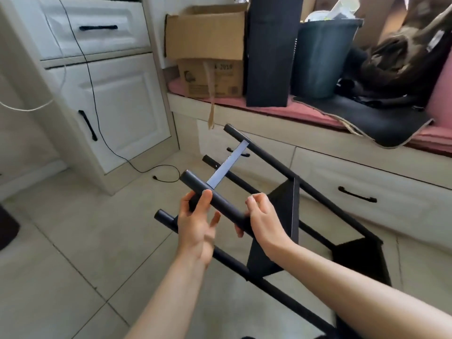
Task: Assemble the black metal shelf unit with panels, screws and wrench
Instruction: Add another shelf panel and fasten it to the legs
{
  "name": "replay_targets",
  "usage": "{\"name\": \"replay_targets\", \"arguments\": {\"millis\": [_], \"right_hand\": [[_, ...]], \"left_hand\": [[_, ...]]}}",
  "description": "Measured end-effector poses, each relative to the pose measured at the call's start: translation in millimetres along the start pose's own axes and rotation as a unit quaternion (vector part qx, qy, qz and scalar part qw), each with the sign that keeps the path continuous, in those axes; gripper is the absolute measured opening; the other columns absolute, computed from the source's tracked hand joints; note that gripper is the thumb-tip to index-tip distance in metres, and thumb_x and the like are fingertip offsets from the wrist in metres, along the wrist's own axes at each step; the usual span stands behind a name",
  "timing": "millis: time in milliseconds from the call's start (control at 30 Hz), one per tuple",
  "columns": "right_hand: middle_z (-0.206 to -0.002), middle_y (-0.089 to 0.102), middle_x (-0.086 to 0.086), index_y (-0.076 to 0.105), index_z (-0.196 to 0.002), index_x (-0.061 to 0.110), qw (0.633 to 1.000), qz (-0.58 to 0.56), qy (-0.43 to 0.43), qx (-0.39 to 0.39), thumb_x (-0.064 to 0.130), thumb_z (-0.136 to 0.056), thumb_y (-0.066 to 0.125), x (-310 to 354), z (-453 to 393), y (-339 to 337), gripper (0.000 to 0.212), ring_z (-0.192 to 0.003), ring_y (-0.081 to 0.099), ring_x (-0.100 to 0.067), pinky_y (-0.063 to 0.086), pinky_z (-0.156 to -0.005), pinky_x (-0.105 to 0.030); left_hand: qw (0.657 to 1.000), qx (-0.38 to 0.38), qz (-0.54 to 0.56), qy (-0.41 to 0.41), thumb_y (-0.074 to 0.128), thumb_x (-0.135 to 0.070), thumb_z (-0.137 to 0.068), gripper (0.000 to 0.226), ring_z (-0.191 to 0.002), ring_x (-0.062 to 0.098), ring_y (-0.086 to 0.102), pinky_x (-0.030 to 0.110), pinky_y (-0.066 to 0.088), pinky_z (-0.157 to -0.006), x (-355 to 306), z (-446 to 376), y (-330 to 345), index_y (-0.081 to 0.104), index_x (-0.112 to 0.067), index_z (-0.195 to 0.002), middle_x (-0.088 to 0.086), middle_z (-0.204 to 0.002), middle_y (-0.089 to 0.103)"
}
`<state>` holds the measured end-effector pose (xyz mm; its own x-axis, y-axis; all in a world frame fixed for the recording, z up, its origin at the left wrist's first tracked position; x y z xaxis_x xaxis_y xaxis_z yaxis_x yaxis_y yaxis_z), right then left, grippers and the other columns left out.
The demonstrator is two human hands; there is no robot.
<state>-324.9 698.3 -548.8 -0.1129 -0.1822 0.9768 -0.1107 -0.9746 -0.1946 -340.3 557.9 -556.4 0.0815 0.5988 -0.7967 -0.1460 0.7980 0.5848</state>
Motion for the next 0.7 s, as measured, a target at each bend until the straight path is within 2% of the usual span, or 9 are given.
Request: {"name": "replay_targets", "arguments": {"millis": [100,200,400,467,600,700], "right_hand": [[-0.067,0.066,-0.010,0.042,-0.100,0.019,1.000,0.020,0.014,0.018,0.032,-0.106,0.032,-26.1,-9.0,12.5,0.018,-0.056,0.063,-0.020,0.055,-0.075,-0.041],[-0.070,0.068,-0.012,0.041,-0.099,0.022,0.998,0.045,0.029,0.031,0.035,-0.106,0.033,-50.2,-14.6,22.8,0.017,-0.060,0.067,-0.021,0.056,-0.079,-0.048],[-0.074,0.071,-0.013,0.042,-0.100,0.024,0.992,0.077,0.066,0.072,0.036,-0.106,0.032,-90.8,-23.0,43.5,0.016,-0.066,0.071,-0.018,0.057,-0.079,-0.041],[-0.076,0.072,-0.012,0.042,-0.100,0.026,0.989,0.088,0.078,0.085,0.038,-0.105,0.032,-102.4,-24.7,51.9,0.016,-0.067,0.071,-0.015,0.056,-0.076,-0.036],[-0.079,0.073,-0.009,0.041,-0.100,0.029,0.983,0.098,0.103,0.115,0.039,-0.105,0.032,-124.5,-24.8,67.0,0.015,-0.069,0.072,-0.009,0.047,-0.061,-0.016],[-0.078,0.074,-0.007,0.040,-0.100,0.032,0.978,0.114,0.116,0.128,0.040,-0.105,0.030,-140.7,-21.1,76.1,0.014,-0.070,0.071,-0.006,0.045,-0.063,-0.017]], "left_hand": [[0.999,-0.011,0.021,-0.029,0.074,-0.035,-0.074,0.034,-0.114,0.017,0.065,0.037,0.047,-0.087,24.1,-10.5,-29.2,0.060,-0.027,-0.104,0.000,-0.105,0.072],[0.997,-0.026,0.042,-0.061,0.071,-0.033,-0.078,0.027,-0.113,0.018,0.065,0.038,0.047,-0.089,48.9,-17.8,-58.0,0.059,-0.027,-0.102,0.000,-0.105,0.072],[0.988,-0.054,0.079,-0.123,0.070,-0.033,-0.082,0.030,-0.114,0.018,0.070,0.039,0.048,-0.091,88.7,-25.9,-111.4,0.060,-0.028,-0.110,0.001,-0.116,0.074],[0.983,-0.067,0.096,-0.144,0.069,-0.033,-0.083,0.039,-0.114,0.020,0.069,0.039,0.049,-0.093,98.0,-26.6,-127.3,0.059,-0.024,-0.120,0.004,-0.122,0.073],[0.973,-0.084,0.116,-0.181,0.066,-0.035,-0.087,0.062,-0.121,0.019,0.065,0.039,0.048,-0.097,114.1,-24.7,-159.0,0.048,-0.019,-0.144,0.006,-0.137,0.065],[0.965,-0.089,0.135,-0.207,0.066,-0.036,-0.087,0.070,-0.125,0.021,0.063,0.039,0.047,-0.098,128.0,-17.9,-179.5,0.041,-0.020,-0.151,0.005,-0.140,0.062]]}}
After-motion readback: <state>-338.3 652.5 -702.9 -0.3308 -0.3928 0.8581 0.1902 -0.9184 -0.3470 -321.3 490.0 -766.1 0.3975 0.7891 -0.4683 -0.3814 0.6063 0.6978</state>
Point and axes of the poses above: each hand's wrist, its own z-axis away from the middle knuckle, its own y-axis out of the palm, x = y × z, the point moved 1 cm from there along -z, towards the middle knuckle
